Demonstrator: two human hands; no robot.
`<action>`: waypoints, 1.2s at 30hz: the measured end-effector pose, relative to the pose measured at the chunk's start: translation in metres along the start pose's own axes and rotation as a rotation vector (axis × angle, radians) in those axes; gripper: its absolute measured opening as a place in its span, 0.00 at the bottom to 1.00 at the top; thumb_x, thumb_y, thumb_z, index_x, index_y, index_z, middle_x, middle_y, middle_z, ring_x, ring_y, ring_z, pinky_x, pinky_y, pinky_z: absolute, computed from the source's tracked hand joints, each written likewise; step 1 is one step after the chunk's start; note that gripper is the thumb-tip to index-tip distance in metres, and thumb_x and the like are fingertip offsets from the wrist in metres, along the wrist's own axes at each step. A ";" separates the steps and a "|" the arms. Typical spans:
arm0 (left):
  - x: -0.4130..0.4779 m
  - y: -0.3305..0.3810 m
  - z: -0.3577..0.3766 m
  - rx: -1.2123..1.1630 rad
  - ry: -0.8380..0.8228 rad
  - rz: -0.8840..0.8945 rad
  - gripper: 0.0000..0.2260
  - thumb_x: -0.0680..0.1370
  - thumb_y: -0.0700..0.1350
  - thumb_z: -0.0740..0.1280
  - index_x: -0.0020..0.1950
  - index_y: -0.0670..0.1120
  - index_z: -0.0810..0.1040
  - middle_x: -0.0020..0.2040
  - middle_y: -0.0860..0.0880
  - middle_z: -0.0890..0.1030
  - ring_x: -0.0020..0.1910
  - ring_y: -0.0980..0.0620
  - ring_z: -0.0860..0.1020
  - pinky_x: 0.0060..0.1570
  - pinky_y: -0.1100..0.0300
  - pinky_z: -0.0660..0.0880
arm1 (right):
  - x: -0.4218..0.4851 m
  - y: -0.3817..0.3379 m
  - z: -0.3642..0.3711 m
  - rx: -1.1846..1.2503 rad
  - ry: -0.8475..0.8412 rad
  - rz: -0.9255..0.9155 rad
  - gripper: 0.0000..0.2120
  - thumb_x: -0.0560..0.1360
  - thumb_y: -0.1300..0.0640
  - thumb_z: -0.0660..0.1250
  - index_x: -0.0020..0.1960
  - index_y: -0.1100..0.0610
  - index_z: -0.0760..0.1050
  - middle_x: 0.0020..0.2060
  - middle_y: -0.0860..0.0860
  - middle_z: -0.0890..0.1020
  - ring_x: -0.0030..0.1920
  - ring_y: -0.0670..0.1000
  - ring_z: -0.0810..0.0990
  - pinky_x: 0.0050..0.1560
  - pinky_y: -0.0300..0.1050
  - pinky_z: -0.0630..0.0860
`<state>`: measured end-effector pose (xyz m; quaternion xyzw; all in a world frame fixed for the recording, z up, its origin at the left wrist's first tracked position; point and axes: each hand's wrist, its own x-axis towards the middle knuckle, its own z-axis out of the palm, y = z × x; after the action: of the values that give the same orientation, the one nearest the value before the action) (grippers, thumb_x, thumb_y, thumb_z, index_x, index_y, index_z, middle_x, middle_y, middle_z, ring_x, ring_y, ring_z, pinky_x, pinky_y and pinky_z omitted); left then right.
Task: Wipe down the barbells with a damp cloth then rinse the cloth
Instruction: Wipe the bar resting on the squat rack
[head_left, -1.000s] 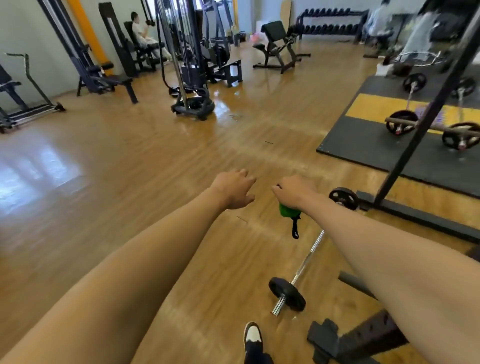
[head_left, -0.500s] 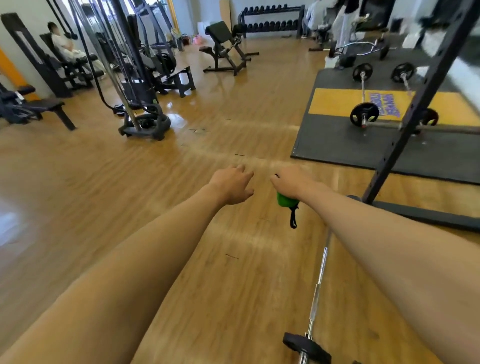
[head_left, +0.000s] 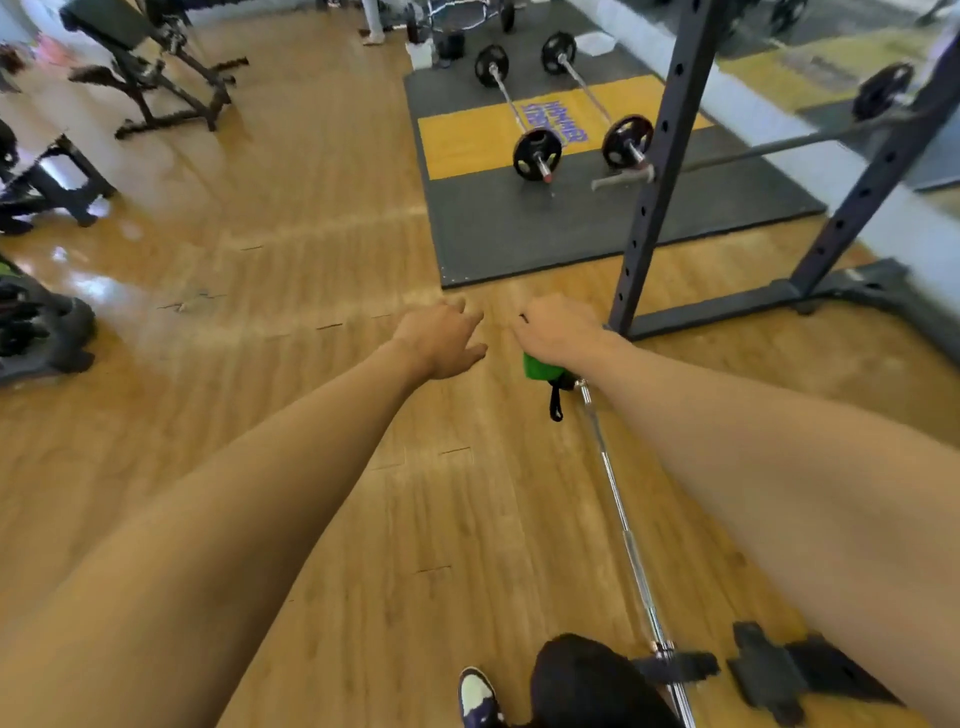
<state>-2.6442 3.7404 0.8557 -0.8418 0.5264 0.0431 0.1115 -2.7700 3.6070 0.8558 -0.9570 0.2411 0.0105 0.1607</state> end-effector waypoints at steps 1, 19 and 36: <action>0.017 -0.010 0.000 -0.006 -0.006 0.020 0.24 0.82 0.59 0.58 0.74 0.47 0.68 0.67 0.42 0.75 0.65 0.41 0.75 0.57 0.44 0.77 | 0.013 0.000 0.001 -0.014 0.006 0.021 0.17 0.84 0.50 0.53 0.52 0.57 0.78 0.50 0.56 0.79 0.46 0.57 0.73 0.43 0.47 0.66; 0.436 -0.139 -0.041 0.054 0.031 0.409 0.22 0.83 0.58 0.58 0.71 0.45 0.69 0.64 0.42 0.73 0.63 0.40 0.73 0.53 0.46 0.74 | 0.389 0.126 -0.042 0.067 0.039 0.423 0.17 0.83 0.49 0.51 0.46 0.56 0.73 0.47 0.55 0.77 0.46 0.57 0.73 0.41 0.49 0.66; 0.891 -0.247 -0.130 0.091 0.110 0.676 0.22 0.84 0.58 0.56 0.70 0.44 0.68 0.62 0.41 0.72 0.61 0.39 0.73 0.51 0.46 0.72 | 0.786 0.268 -0.153 0.013 0.209 0.618 0.16 0.83 0.49 0.52 0.40 0.51 0.70 0.38 0.50 0.74 0.43 0.57 0.75 0.34 0.47 0.64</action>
<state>-2.0350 3.0333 0.8479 -0.6149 0.7822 0.0084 0.0998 -2.2094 2.9760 0.8433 -0.8334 0.5355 -0.0410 0.1305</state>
